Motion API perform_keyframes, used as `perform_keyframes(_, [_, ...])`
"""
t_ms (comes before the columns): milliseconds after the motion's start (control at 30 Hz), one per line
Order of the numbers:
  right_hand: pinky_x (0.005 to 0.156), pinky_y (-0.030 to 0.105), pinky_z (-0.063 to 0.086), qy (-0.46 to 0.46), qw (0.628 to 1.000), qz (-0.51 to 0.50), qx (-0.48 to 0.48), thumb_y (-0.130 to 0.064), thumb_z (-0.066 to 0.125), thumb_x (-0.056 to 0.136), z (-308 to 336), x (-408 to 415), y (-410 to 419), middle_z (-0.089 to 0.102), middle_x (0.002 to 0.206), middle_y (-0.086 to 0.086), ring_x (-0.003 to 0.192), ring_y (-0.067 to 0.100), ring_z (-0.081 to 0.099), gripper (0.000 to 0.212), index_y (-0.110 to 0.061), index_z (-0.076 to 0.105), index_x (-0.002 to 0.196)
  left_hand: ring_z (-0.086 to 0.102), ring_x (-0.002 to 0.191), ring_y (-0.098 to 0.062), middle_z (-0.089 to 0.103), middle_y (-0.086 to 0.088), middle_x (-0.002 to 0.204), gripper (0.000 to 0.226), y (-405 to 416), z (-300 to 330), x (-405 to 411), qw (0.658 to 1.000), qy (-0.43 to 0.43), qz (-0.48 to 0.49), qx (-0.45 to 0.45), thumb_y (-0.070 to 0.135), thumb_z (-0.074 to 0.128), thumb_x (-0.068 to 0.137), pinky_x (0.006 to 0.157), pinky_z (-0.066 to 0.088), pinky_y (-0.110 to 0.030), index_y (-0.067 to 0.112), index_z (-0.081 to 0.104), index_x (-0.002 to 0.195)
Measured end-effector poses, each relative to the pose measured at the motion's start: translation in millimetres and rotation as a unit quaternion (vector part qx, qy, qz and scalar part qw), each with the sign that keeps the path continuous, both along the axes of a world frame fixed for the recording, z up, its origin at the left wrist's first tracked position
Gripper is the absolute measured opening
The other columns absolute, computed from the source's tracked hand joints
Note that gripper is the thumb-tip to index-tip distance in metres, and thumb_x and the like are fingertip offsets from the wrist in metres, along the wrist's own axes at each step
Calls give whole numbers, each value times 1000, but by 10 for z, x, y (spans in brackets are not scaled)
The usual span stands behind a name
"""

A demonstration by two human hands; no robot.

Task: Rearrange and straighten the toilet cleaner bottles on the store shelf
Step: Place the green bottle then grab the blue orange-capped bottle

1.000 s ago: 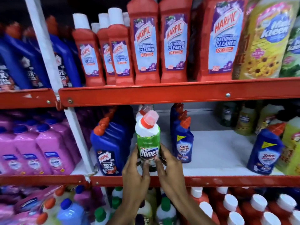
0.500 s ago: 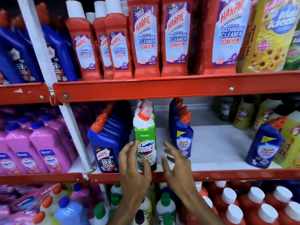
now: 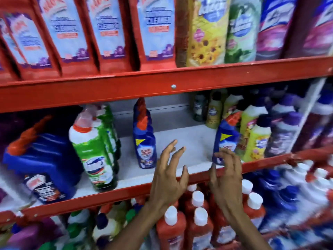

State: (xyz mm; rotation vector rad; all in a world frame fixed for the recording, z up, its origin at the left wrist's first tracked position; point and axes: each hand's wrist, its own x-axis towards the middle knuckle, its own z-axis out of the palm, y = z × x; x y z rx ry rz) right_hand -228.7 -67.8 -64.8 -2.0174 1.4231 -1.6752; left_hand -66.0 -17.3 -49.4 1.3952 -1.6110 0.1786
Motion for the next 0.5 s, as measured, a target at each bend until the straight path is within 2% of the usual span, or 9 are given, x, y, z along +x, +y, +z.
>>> perform_keyframes(67, [103, 31, 41, -27, 999, -10, 19, 7, 63, 83, 5, -169, -132, 55, 125, 18, 117, 33, 54, 36, -1, 57, 118, 44, 137, -2, 47, -1, 152, 49, -212, 24, -176, 998, 42, -26, 28, 18, 61, 88, 116, 33, -15, 19, 55, 136])
perform_keyframes(167, [95, 21, 36, -30, 997, -2, 65, 8, 65, 83, -14, -358, -356, 54, 119, 19, 111, 36, 55, 38, 2, 53, 118, 50, 135, -13, 50, 1, 149, 54, -522, 21, -407, 992, 78, -56, 84, 14, 62, 87, 111, 46, -34, 19, 53, 139])
perform_keyframes(233, [96, 27, 40, -24, 995, 12, 99, 5, 65, 84, -7, -428, -467, 54, 118, 14, 112, 36, 56, 40, 2, 51, 122, 55, 130, -17, 52, 0, 148, 58, -711, 6, -531, 985, 110, -62, 119, 12, 65, 86, 106, 51, -39, 18, 50, 142])
perform_keyframes(333, [96, 42, 53, -24, 989, 65, 127, 6, 63, 85, 66, -466, -576, 59, 119, 7, 108, 26, 62, 47, -1, 51, 129, 61, 126, -20, 59, -3, 144, 64, -911, 14, -670, 968, 178, -65, 162, 13, 68, 81, 102, 56, -42, 20, 50, 142])
perform_keyframes(400, [94, 45, 56, -31, 983, 99, 151, 6, 62, 86, 98, -462, -616, 62, 116, 1, 104, 22, 66, 45, -3, 53, 130, 68, 116, -16, 68, -1, 133, 61, -987, 1, -709, 960, 203, -75, 179, 9, 70, 79, 97, 59, -40, 21, 55, 136])
perform_keyframes(500, [93, 49, 57, -32, 981, 108, 157, 5, 61, 87, 91, -465, -683, 69, 112, 5, 101, 25, 69, 39, -6, 57, 124, 75, 98, -14, 77, -4, 115, 52, -1024, 12, -724, 955, 219, -78, 187, 1, 72, 78, 91, 62, -34, 16, 60, 126])
